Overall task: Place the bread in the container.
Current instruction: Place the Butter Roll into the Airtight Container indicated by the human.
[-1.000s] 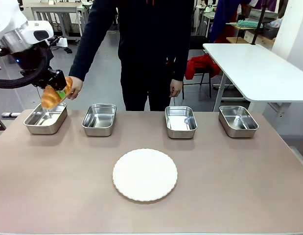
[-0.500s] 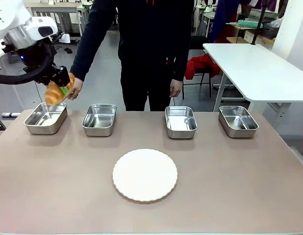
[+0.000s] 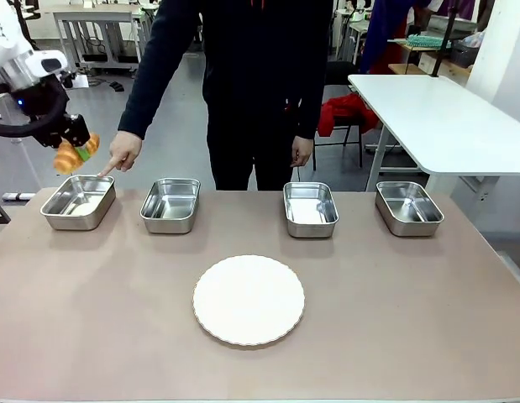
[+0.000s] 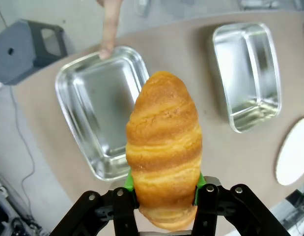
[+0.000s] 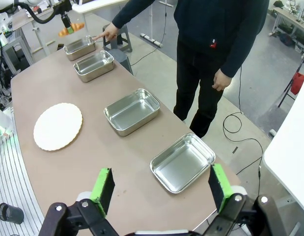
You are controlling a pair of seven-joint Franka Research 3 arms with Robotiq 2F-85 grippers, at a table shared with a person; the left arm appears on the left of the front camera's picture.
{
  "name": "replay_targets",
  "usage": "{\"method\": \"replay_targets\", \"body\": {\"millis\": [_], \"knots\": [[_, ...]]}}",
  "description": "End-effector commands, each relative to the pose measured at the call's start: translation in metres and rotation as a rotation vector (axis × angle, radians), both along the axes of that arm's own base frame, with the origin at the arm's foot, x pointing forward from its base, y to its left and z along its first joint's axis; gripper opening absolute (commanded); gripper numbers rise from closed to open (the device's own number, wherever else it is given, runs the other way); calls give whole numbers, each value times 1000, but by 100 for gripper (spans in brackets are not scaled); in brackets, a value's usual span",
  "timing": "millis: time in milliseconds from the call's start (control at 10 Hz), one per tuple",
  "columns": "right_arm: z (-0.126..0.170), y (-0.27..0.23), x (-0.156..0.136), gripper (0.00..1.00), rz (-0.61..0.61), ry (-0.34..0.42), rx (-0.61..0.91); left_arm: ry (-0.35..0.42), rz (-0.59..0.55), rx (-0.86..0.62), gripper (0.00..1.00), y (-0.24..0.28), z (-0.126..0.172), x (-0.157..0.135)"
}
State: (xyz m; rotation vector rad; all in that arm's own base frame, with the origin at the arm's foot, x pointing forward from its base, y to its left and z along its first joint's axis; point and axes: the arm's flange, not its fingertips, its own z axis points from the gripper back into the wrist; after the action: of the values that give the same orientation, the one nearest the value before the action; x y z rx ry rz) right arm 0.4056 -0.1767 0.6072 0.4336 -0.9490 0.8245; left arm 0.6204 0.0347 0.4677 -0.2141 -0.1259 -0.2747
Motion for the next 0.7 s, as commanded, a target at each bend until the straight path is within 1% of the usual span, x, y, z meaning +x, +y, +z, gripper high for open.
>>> {"method": "replay_targets", "body": {"millis": [0, 100, 400, 600], "knots": [[1, 1, -1, 100, 4, -16, 11, 35, -6, -29, 43, 8, -17, 5], [1, 1, -1, 100, 4, -16, 11, 35, 13, -34, 43, 14, -34, 4], [1, 1, -1, 100, 4, -16, 11, -34, 54, -37, 43, 18, -65, 5], [1, 1, -1, 100, 4, -16, 11, -8, 50, -21, 43, 17, -81, 13]]}}
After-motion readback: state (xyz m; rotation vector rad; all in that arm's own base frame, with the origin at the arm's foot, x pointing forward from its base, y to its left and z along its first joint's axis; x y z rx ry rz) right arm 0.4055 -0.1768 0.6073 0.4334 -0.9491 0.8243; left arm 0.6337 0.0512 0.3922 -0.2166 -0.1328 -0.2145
